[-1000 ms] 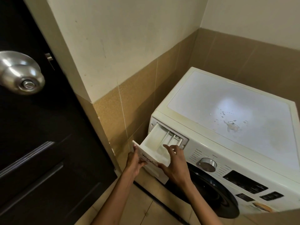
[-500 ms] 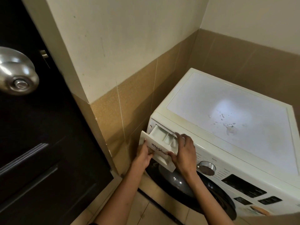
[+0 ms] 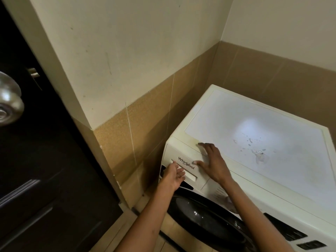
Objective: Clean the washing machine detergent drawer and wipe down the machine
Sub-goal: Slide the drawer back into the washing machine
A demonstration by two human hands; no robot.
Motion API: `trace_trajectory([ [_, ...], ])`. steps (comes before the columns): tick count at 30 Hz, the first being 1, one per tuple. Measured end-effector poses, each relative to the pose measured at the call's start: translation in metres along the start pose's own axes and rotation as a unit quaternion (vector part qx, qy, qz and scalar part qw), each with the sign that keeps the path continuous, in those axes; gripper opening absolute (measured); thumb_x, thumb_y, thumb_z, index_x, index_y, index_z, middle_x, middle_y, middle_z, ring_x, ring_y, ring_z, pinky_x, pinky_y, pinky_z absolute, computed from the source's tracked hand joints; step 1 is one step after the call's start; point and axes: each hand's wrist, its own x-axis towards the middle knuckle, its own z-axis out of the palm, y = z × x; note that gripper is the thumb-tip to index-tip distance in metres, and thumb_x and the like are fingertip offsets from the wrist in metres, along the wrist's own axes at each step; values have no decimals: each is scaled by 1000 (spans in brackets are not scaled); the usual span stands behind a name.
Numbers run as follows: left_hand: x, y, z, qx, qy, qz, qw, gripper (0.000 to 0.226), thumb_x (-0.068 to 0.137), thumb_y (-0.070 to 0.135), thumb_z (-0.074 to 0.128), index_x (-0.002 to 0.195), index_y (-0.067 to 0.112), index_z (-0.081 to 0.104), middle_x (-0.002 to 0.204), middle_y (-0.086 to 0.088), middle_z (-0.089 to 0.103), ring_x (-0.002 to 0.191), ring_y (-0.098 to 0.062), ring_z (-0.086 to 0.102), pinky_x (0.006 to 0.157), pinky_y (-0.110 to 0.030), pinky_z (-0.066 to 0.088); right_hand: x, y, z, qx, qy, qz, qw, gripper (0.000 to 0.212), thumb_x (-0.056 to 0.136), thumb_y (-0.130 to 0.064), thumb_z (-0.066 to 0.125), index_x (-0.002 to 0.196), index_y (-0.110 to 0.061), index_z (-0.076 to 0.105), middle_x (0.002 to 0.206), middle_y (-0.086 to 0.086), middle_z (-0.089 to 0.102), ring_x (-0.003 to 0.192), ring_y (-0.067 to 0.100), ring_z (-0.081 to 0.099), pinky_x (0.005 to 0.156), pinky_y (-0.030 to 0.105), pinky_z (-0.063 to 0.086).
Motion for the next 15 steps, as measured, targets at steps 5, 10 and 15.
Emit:
trace_trajectory([
  [5,8,5,-3,-61,-28,0,998,46,99,35,38,127,-1,44,128,-26,50,122,-37,48,102,-42,39,25,26,-13,12,-42,-3,999,46,96,-22,44,141,-16,39,147,3,38,136,20,35,104,27,32],
  [10,7,-2,-7,-51,-55,8,997,44,95,34,46,124,1,48,115,-20,59,109,-31,57,91,-38,48,24,34,0,-16,-75,-21,997,44,101,-17,33,145,-21,30,153,-8,25,142,5,11,116,31,24],
  [15,-7,-26,-37,-73,-51,25,996,36,94,24,48,124,4,47,94,-11,61,85,-22,59,65,-34,57,23,40,2,-9,-65,-32,997,44,102,-19,31,146,-22,30,153,-11,24,139,0,8,116,32,24],
])
